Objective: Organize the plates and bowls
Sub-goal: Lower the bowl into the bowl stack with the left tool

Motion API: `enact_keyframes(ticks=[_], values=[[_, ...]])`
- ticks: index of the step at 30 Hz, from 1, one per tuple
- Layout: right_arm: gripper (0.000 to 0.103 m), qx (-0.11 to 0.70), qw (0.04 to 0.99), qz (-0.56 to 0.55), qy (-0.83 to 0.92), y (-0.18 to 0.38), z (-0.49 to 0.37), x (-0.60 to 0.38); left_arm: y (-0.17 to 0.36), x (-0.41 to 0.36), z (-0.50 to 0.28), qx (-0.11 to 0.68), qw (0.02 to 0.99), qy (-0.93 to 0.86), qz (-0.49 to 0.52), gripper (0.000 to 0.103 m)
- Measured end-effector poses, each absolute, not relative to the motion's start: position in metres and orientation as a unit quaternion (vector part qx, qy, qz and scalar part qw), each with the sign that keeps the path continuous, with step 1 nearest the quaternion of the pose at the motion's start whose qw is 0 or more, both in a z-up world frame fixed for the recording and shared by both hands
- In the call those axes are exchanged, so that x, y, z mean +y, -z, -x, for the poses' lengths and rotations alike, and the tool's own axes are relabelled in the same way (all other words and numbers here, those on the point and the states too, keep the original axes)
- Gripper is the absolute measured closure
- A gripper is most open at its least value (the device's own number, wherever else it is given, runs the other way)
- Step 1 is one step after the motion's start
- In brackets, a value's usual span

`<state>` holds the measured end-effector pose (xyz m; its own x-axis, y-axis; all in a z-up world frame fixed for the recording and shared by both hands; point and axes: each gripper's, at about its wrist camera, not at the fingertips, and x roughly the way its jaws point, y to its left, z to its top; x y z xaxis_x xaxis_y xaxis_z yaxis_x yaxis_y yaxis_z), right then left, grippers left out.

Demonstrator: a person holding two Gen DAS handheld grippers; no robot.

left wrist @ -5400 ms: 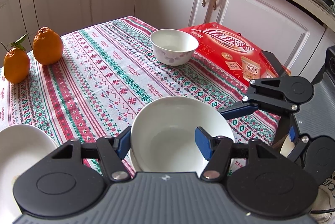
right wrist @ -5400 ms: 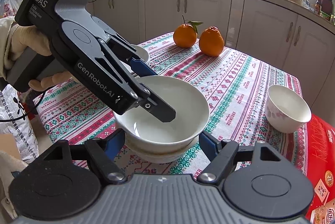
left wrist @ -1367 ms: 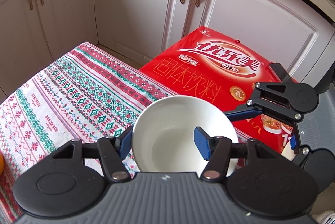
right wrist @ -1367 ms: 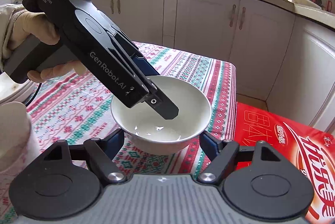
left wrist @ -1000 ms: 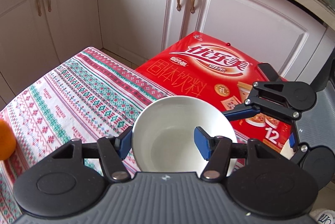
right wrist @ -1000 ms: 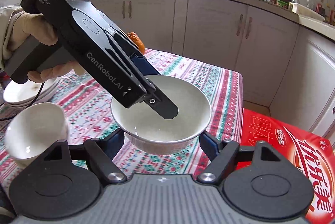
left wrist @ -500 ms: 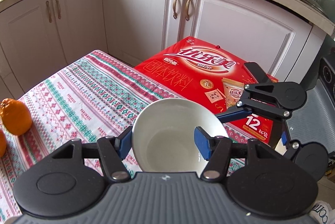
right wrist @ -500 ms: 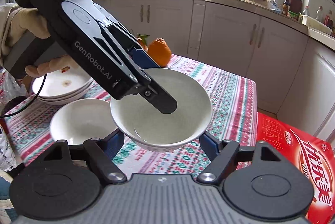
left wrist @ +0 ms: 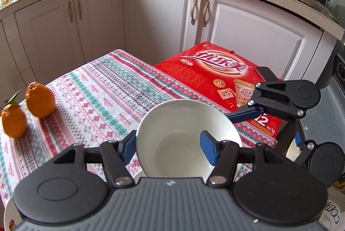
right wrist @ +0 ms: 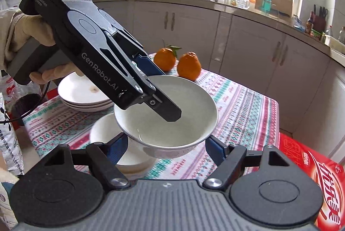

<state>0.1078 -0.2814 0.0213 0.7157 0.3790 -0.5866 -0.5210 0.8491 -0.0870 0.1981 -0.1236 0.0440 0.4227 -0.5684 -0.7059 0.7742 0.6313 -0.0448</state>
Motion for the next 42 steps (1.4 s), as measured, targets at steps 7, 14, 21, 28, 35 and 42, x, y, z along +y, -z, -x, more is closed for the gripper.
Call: enact_keyframes(ticks=[7,14,21,28,35,42], values=[[0.021,0.292,0.910,0.123,-0.266,-0.015,-0.106,-0.262,-0.033,-0.102,-0.192,0.366,0.836,0.387,-0.134,0.042],[0.020,0.306,0.901,0.122,-0.281,-0.006,-0.106,-0.250,-0.019,-0.088,-0.189,0.379,0.836,0.378,-0.124,0.042],[0.021,0.314,0.898,0.122,-0.283,0.000,-0.106,-0.245,-0.010,-0.084,-0.190,0.383,0.836,0.376,-0.114,0.042],[0.020,0.322,0.895,0.114,-0.285,0.005,-0.108,-0.248,-0.009,-0.084,-0.189,0.377,0.838,0.376,-0.121,0.042],[0.020,0.321,0.896,0.107,-0.288,0.005,-0.108,-0.248,-0.005,-0.080,-0.189,0.377,0.840,0.373,-0.118,0.041],[0.012,0.298,0.904,0.096,-0.291,-0.006,-0.101,-0.252,-0.012,-0.072,-0.188,0.359,0.851,0.364,-0.116,0.027]])
